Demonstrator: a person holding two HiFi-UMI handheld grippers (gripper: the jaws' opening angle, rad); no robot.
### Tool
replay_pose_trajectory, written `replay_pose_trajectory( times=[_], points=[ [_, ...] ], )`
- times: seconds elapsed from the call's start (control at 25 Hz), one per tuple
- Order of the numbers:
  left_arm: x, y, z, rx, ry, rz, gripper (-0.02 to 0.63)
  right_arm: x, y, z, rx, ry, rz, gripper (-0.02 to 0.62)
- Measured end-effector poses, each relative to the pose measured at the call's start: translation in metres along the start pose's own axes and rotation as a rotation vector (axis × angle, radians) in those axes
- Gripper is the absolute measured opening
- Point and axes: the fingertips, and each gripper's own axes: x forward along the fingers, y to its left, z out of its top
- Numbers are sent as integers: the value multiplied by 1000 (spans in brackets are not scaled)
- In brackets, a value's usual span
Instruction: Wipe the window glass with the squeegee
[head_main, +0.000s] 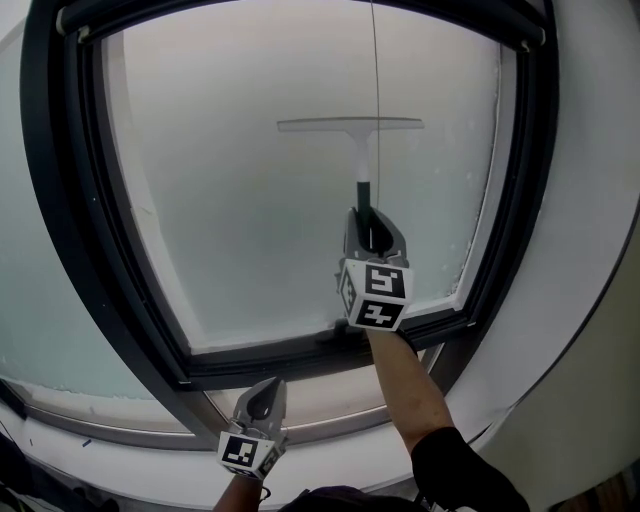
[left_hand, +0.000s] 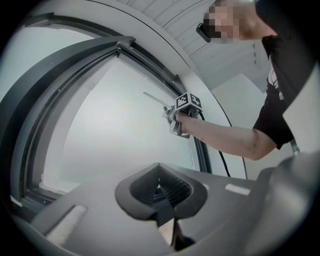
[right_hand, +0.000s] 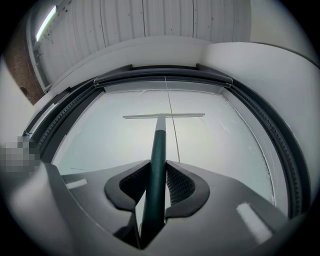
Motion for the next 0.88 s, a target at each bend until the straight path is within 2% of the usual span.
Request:
replay_pose_trajectory(
  times=[0.12, 0.24, 0.36, 0.52, 0.76, 0.88],
  points=[
    [-2, 0, -8, 32, 29, -10, -2, -3, 1, -9, 27, 19, 17, 95],
    [-2, -2, -8, -11, 13, -1, -2, -6, 0, -16, 38, 32, 24, 95],
    [-4, -2, -16, 4, 32, -8, -2, -12, 1, -23, 41, 41, 28, 95],
    [-3, -5, -12, -40, 15, 10, -2, -18, 2, -31, 32, 52, 32, 95],
    [1, -6, -21, -1, 38, -11, -2, -25, -3, -39, 23, 63, 28, 95],
    [3, -9, -14, -27, 19, -1, -2, -32, -3, -46, 25, 74, 31, 95]
  ],
)
